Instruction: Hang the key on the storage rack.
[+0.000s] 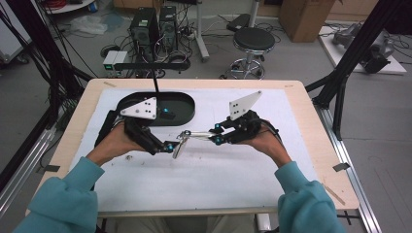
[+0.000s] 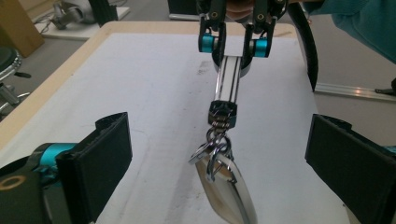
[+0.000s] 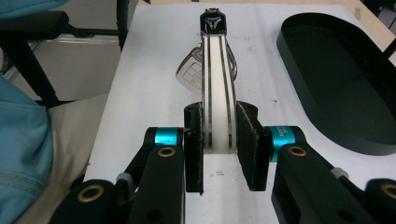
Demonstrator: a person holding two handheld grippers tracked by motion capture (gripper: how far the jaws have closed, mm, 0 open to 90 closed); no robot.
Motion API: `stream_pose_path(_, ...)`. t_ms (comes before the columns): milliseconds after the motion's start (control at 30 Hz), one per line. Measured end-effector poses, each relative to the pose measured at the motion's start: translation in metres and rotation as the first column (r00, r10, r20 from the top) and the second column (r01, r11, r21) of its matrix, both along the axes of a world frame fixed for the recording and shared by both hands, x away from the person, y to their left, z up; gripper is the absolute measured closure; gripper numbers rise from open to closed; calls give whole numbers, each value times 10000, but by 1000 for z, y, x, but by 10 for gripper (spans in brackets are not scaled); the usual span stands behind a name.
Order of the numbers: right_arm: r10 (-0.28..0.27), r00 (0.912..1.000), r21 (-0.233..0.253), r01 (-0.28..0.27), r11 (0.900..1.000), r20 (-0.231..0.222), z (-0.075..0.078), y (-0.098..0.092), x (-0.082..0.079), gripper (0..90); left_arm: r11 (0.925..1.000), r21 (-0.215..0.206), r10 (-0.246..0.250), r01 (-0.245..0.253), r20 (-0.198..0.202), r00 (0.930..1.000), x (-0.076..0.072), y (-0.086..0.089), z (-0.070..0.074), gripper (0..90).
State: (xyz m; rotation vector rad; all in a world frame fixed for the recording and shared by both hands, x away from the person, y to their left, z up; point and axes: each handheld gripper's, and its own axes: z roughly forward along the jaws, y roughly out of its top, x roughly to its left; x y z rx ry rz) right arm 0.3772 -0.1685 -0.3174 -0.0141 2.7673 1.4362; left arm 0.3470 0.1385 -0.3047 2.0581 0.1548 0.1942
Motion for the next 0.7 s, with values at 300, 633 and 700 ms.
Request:
stream_pose_path(300, 131, 9999, -176, -131, 9998, -3, -1, 4, -1, 744, 9958, 857, -324, 327, -55, 9995, 3, -14, -6, 188)
stream_pose_path(633, 238, 9997, -579, -237, 9980, 7, -4, 8, -3, 744, 9781, 1866, -864, 917, -363, 9956, 3, -29, -5, 332)
stream_pose_path(700, 235, 9997, -575, -236, 9981, -22, -4, 8, -3, 744, 9756, 2002, -833, 900, -419, 9956, 2, -31, -5, 362)
